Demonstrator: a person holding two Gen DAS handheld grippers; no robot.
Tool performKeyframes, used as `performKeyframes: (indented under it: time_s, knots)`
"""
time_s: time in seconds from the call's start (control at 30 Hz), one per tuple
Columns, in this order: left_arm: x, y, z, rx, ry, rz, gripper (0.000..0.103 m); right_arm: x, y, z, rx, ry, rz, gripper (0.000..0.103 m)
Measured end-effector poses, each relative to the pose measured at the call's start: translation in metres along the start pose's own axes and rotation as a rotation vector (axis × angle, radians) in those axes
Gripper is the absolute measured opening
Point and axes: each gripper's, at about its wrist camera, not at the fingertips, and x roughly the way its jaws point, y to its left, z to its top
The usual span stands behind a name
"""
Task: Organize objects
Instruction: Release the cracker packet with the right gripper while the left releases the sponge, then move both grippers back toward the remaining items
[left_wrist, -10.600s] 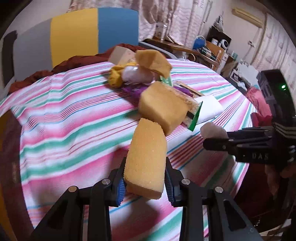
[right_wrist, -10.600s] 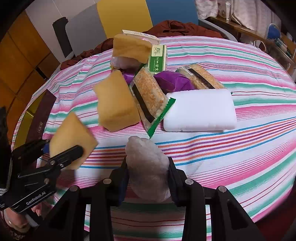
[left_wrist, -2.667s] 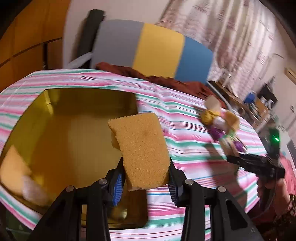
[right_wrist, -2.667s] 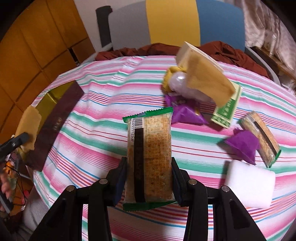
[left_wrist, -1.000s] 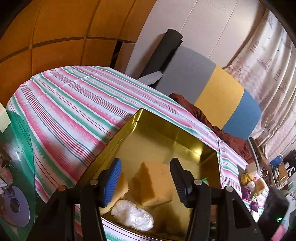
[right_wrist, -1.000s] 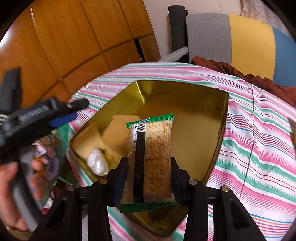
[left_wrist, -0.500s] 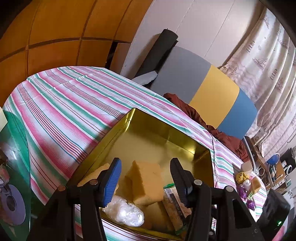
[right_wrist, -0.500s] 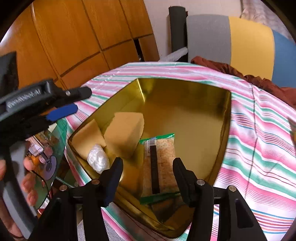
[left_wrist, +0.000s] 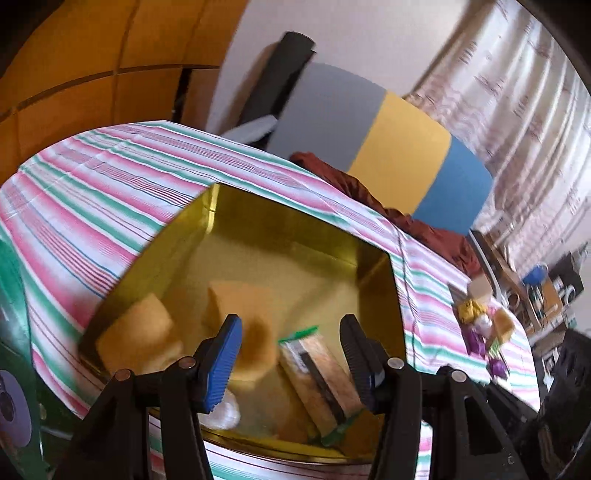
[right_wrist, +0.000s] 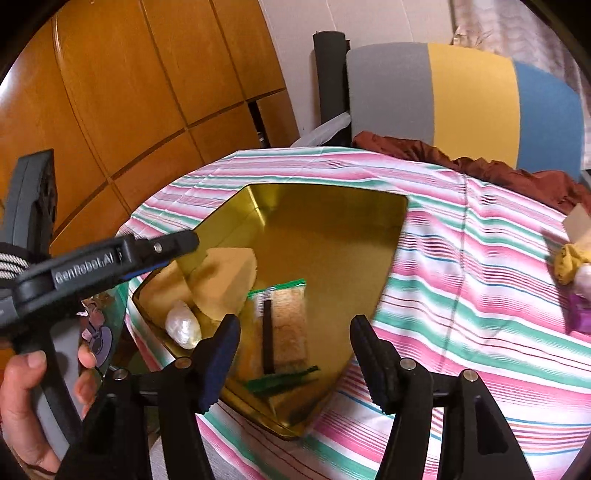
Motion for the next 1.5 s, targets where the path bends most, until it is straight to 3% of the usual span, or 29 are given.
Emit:
performKeyframes:
  time_s: [0.33,0.97,1.17,1.27,1.37,1.5]
  knots:
    - [0.010,-0.047,-0.024,0.153,0.065,-0.085,0.056,-0.031,-0.066,-0.017,0.043,0.030,-0.119,0.063]
    - [0.016,-0.115,-0.071,0.333,0.155,-0.188,0.056,-0.123,-0.275,-0.064,0.258,0.080,-0.526,0.068]
    - [0.016,-0.140,-0.084,0.394,0.179,-0.226,0.056,-0.144,-0.337,-0.077,0.303,0.098,-0.661,0.076]
    - [0.019,-0.151,-0.089,0.413,0.196,-0.233,0.056,-0.149,-0.364,-0.087,0.392,0.098,-0.659,0.076]
    - [0.021,-0.157,-0.093,0.422,0.209,-0.240,0.056,-0.145,-0.380,-0.098,0.484,0.118,-0.597,0.076]
    - [0.025,-0.161,-0.097,0.418,0.218,-0.233,0.056,-0.134,-0.375,-0.101,0.507,0.142,-0.478,0.065]
